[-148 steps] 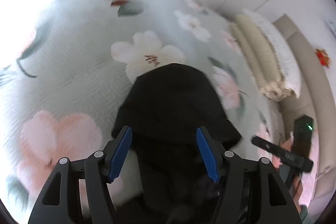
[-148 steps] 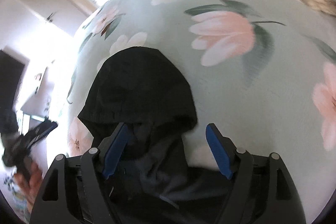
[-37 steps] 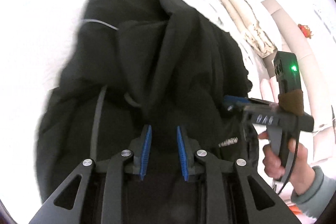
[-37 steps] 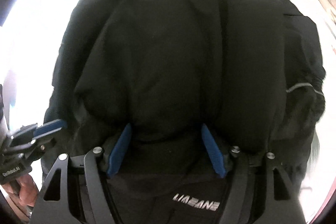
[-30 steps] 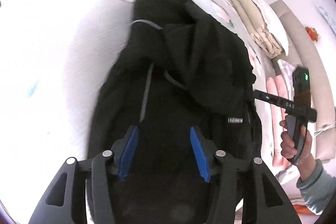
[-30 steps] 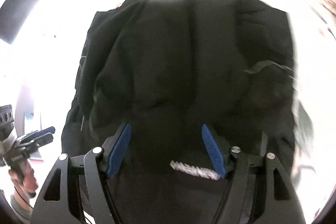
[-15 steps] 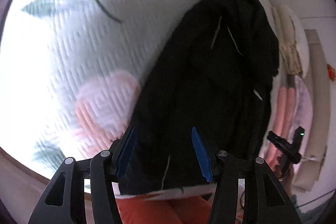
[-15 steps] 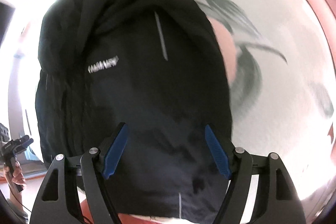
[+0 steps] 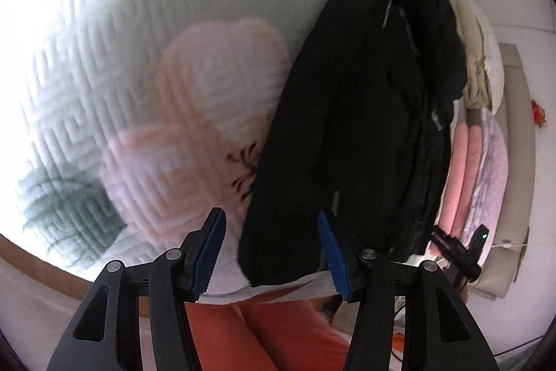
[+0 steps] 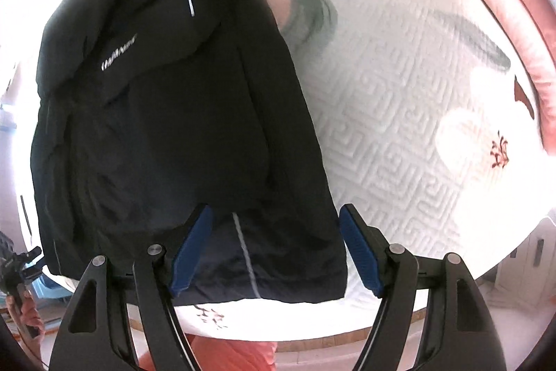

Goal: Fold large clothes

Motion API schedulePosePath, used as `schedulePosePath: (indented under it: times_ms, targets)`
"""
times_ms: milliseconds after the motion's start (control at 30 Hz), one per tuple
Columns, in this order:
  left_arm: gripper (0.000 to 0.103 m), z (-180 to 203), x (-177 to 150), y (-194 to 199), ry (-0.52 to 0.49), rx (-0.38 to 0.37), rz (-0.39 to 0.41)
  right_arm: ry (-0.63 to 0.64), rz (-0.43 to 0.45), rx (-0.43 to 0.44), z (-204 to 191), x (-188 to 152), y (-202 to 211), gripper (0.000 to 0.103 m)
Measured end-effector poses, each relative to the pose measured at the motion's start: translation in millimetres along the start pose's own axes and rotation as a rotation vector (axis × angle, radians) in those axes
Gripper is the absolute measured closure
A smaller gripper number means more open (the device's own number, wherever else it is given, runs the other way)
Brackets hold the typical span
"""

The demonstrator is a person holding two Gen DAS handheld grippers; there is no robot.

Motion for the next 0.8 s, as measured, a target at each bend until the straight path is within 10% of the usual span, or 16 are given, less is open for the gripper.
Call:
schedulePosePath:
  times_ms: [800]
  targets:
    - [0.039,30.7,-1.0,-21.5,-0.087,-0.091,-0.003,-0.03,0.0,0.064,11.4,-18.2,-16.7,0.024]
Point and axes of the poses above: each gripper's, at about its wrist camera, not at the fingertips, and y roughly against the way its jaws point, z to its right, x to its top, the point moved 9 cm from there along -y, roughly the way its jaws point, and after that the axes turned 4 degrees about z, right-handed, at the moved point
